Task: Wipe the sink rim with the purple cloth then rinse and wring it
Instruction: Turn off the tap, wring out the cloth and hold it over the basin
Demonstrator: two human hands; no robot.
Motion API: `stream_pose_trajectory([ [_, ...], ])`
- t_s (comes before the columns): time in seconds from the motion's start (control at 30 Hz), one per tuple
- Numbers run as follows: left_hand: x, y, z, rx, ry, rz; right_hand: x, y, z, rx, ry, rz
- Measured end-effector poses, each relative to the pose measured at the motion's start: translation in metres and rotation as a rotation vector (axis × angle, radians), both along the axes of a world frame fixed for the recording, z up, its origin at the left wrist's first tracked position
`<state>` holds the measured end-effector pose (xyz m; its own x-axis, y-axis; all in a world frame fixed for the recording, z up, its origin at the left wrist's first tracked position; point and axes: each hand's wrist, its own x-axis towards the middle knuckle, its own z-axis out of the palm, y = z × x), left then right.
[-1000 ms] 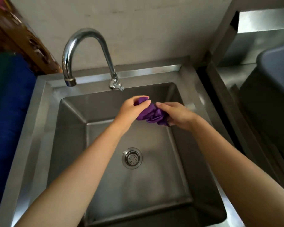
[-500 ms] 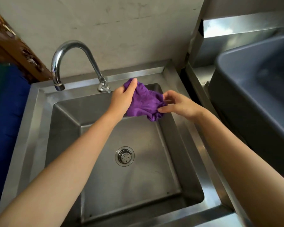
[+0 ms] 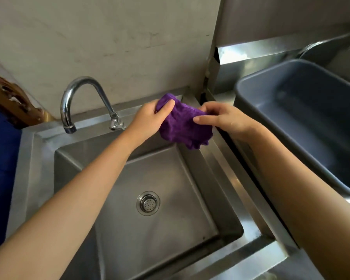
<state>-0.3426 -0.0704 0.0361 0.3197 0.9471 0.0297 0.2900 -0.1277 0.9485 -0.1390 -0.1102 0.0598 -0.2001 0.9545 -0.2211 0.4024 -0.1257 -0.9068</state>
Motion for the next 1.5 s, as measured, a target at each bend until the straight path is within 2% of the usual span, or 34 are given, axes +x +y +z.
stream_pose_trajectory([
  [0.1, -0.001, 0.002, 0.009, 0.173, 0.109, 0.015, -0.001, -0.007, 0.011, 0.078, 0.086, -0.091],
  [0.17, -0.003, 0.003, 0.02, 0.338, 0.225, 0.04, -0.001, -0.011, 0.018, 0.117, -0.019, -0.119],
  [0.2, -0.003, 0.002, 0.027, 0.357, 0.236, 0.016, 0.0, -0.014, 0.023, 0.129, -0.097, -0.118],
  [0.3, -0.004, -0.007, 0.044, 0.202, 0.089, -0.062, 0.006, -0.024, 0.042, 0.198, -0.299, -0.087],
  [0.4, 0.002, -0.013, 0.059, 0.058, -0.088, -0.1, 0.013, -0.033, 0.061, 0.312, -0.404, -0.134],
  [0.57, 0.026, -0.02, 0.088, 0.071, -0.16, -0.08, 0.025, -0.041, 0.08, 0.424, -0.61, -0.197],
  [0.87, 0.071, -0.028, 0.117, 0.106, -0.141, -0.005, 0.082, -0.054, 0.107, 0.472, -0.583, -0.22],
  [1.0, 0.11, -0.022, 0.151, 0.08, -0.243, -0.031, 0.123, -0.057, 0.155, 0.466, -0.607, -0.205],
  [1.17, 0.174, -0.01, 0.191, 0.164, -0.292, -0.104, 0.183, -0.049, 0.211, 0.417, -0.904, -0.232],
  [1.27, 0.21, -0.001, 0.208, 0.188, -0.291, -0.13, 0.216, -0.039, 0.225, 0.412, -0.971, -0.307],
  [1.37, 0.234, 0.005, 0.221, 0.188, -0.271, -0.166, 0.243, -0.031, 0.229, 0.42, -0.849, -0.383],
  [1.5, 0.254, -0.003, 0.224, 0.248, -0.211, -0.185, 0.266, -0.024, 0.218, 0.466, -0.412, -0.519],
])
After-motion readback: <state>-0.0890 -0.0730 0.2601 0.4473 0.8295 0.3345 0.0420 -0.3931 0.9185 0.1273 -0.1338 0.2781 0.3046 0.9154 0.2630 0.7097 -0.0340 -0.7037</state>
